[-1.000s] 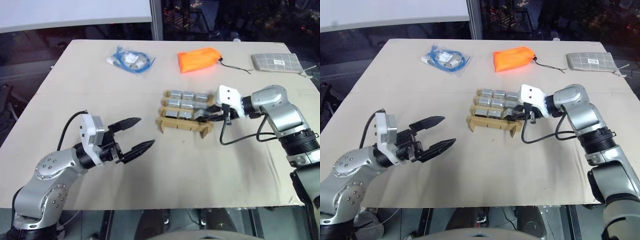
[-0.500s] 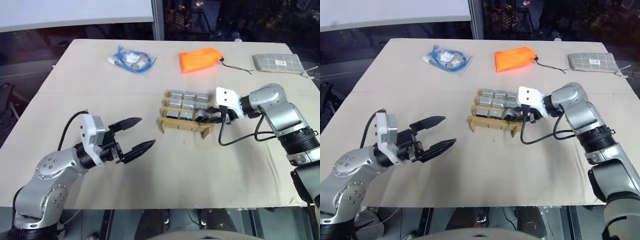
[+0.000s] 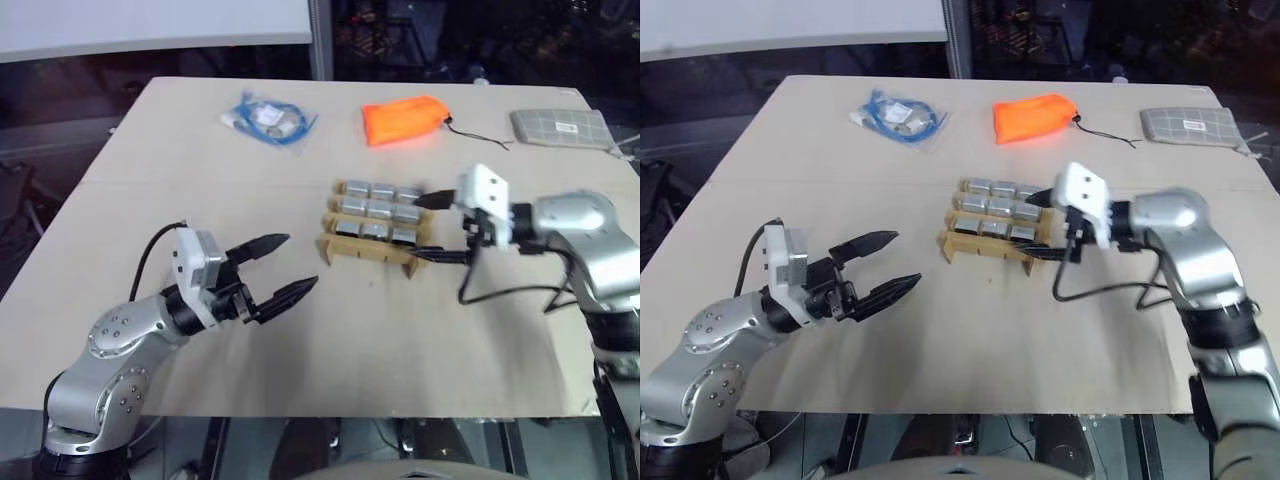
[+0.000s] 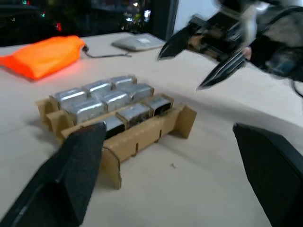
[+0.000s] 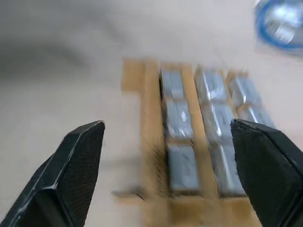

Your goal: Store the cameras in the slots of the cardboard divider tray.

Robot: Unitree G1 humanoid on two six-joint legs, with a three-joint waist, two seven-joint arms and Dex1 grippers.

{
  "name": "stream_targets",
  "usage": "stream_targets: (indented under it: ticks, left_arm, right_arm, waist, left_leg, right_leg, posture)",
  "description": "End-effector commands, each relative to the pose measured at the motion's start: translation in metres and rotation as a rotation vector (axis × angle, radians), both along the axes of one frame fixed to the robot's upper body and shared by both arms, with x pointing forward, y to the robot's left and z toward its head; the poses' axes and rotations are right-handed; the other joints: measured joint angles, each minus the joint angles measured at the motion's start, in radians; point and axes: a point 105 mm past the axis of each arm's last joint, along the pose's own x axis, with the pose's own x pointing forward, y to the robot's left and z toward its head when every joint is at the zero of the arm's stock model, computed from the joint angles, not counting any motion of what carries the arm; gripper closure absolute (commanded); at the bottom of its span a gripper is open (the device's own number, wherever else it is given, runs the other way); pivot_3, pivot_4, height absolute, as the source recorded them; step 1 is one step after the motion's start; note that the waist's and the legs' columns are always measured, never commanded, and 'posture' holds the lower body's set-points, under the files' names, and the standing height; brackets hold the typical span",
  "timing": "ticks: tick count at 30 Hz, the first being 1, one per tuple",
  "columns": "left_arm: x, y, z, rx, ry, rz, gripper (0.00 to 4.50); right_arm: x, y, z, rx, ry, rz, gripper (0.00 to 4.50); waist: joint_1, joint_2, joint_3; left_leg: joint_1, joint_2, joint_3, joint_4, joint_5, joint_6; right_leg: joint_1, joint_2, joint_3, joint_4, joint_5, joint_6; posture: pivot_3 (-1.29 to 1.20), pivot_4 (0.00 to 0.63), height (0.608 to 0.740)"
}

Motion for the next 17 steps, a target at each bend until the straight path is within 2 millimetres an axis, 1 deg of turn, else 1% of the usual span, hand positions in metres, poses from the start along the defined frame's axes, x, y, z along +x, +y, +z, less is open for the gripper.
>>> stream_targets:
  ticks: [1, 3, 4, 6, 8, 13, 17]
  left_arm:
    - [-0.002, 0.016, 0.005, -0.021, -0.020, 0.090, 0.00]
    - [-0.005, 0.023, 0.002, -0.018, 0.005, 0.113, 0.00]
    - [-0.007, 0.023, 0.000, -0.015, 0.013, 0.117, 0.00]
    - [-0.014, 0.020, -0.006, 0.000, 0.038, 0.114, 0.00]
    - [-0.023, 0.015, -0.013, 0.012, 0.066, 0.079, 0.00]
    - [-0.040, 0.008, -0.027, 0.048, 0.093, 0.027, 0.00]
    - [-0.042, 0.009, -0.031, 0.056, 0.101, 0.041, 0.00]
  right_arm:
    - [-0.024, -0.025, -0.003, 0.063, -0.050, -0.161, 0.13]
    - [-0.034, -0.041, -0.014, 0.080, -0.034, -0.276, 0.13]
    - [-0.039, -0.045, -0.018, 0.084, -0.027, -0.309, 0.13]
    - [-0.046, -0.056, -0.025, 0.115, -0.020, -0.416, 0.13]
    - [-0.049, -0.065, -0.031, 0.114, -0.016, -0.482, 0.13]
    - [-0.044, -0.080, -0.035, 0.116, -0.022, -0.544, 0.13]
    - [-0.034, -0.088, -0.039, 0.098, -0.027, -0.547, 0.13]
  waist:
    - [0.006, -0.001, 0.000]
    - [0.004, 0.000, 0.000]
    - [0.002, 0.000, 0.000]
    - [-0.005, 0.000, -0.001]
    - [-0.008, -0.001, -0.001]
    - [-0.007, -0.002, -0.002]
    - [-0.003, -0.002, -0.002]
  left_leg:
    - [-0.001, 0.000, -0.002, 0.000, 0.000, 0.000]
    - [-0.001, 0.000, -0.002, 0.000, 0.000, 0.000]
    - [-0.001, 0.000, -0.001, 0.000, 0.000, 0.000]
    - [0.001, 0.000, 0.000, 0.000, 0.000, 0.000]
    - [0.002, 0.000, 0.000, 0.000, 0.000, 0.000]
    - [0.004, 0.000, 0.001, 0.001, 0.000, 0.000]
    - [0.004, 0.000, 0.001, 0.001, 0.000, 0.000]
  right_leg:
    - [0.001, 0.000, -0.001, -0.003, 0.000, 0.000]
    - [0.001, 0.000, 0.000, -0.003, 0.000, 0.000]
    - [0.001, -0.001, 0.001, -0.003, 0.000, 0.000]
    - [0.002, 0.000, 0.002, -0.002, 0.000, -0.001]
    - [0.002, 0.000, 0.002, -0.001, -0.002, -0.003]
    - [0.003, 0.001, 0.002, 0.000, -0.002, -0.004]
    - [0.003, 0.001, 0.001, -0.001, -0.002, -0.004]
  posture:
    - [0.00, 0.150, 0.740]
    - [0.00, 0.150, 0.740]
    - [0.00, 0.150, 0.740]
    - [0.00, 0.150, 0.740]
    - [0.00, 0.150, 0.740]
    - [0.00, 0.150, 0.740]
    - [0.00, 0.150, 0.740]
